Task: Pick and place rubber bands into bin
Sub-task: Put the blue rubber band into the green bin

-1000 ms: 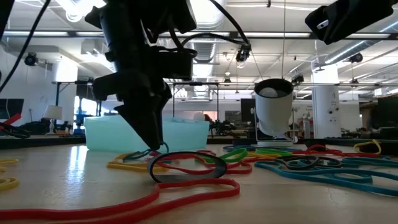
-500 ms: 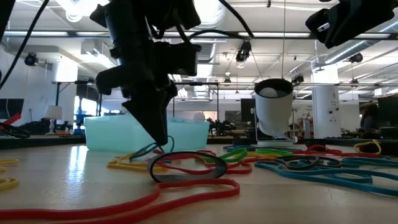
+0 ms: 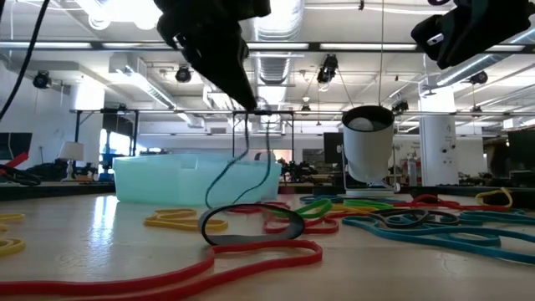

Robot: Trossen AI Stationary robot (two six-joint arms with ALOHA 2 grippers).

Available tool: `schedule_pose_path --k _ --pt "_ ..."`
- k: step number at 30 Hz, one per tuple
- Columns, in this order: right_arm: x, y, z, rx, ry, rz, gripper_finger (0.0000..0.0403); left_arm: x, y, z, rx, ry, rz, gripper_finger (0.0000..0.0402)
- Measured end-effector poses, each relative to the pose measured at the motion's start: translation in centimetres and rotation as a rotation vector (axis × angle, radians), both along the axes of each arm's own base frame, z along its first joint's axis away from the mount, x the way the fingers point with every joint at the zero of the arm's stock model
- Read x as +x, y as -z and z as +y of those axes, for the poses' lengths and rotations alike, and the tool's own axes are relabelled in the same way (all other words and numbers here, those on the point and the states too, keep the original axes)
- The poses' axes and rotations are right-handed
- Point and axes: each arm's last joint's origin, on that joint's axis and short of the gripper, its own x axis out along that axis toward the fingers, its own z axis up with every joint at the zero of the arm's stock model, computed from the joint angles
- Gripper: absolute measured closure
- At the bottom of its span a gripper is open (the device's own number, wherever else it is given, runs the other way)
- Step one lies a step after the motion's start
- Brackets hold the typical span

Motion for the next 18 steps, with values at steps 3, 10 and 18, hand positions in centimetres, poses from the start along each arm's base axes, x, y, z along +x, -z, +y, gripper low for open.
schedule_pose_path --k 3,10,18 --pt "0.0 0.0 0.0 -0.001 0.002 -0.001 0.0351 -0.7 -1.1 0.4 0.045 -0.031 -0.026 0.0402" --pt "0.0 0.1 -0.1 -0.012 0.017 -0.004 0.0351 -1.9 -3.6 1.0 0.13 -0.071 -0.115 0.0401" --pt "0.0 0.2 -0.1 -0.011 0.02 -0.001 0.0351 -3.4 -4.8 2.4 0.272 -0.173 -0.158 0.0401"
